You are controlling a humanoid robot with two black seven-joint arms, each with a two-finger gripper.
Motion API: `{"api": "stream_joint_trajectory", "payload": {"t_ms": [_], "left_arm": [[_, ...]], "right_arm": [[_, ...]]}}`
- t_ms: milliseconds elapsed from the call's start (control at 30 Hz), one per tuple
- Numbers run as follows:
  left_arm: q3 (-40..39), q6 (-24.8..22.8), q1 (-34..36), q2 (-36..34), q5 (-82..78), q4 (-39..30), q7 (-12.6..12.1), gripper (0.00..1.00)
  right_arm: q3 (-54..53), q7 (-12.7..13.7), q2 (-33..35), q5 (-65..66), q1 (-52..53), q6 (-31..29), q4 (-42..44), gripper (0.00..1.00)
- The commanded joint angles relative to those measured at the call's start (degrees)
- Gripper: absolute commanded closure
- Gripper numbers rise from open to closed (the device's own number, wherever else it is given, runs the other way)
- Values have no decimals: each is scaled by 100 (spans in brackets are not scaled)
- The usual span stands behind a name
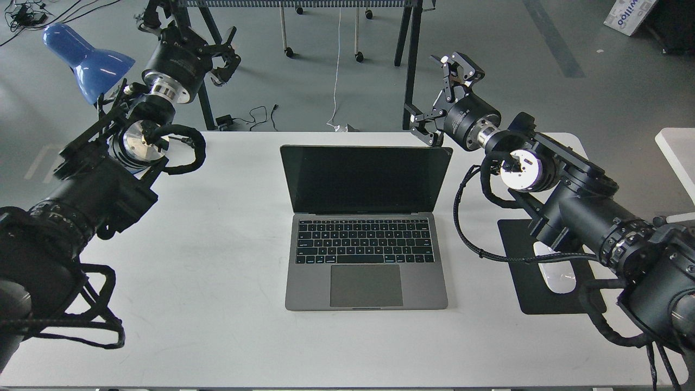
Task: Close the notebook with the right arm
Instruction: 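Move the right gripper over the top edge of the open laptop screen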
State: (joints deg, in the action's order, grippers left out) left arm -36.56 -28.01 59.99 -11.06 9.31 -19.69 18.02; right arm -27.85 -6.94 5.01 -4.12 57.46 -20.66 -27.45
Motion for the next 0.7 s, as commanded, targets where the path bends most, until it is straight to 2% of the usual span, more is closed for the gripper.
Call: {"api": "stream_joint_trajectory", "payload": {"t_ms": [0, 233, 667], "left_arm": [[0, 1, -5, -1, 0, 0, 0, 0], [0, 1, -5, -2, 0, 0, 0, 0], [9, 1, -5, -2, 0, 0, -9, 0]], "right_arm": [[104, 26, 210, -1, -41, 1, -260, 0], [368, 26, 588, -1, -296, 97, -1148, 0], [745, 61, 1090, 8, -621, 106, -2027, 0]]}}
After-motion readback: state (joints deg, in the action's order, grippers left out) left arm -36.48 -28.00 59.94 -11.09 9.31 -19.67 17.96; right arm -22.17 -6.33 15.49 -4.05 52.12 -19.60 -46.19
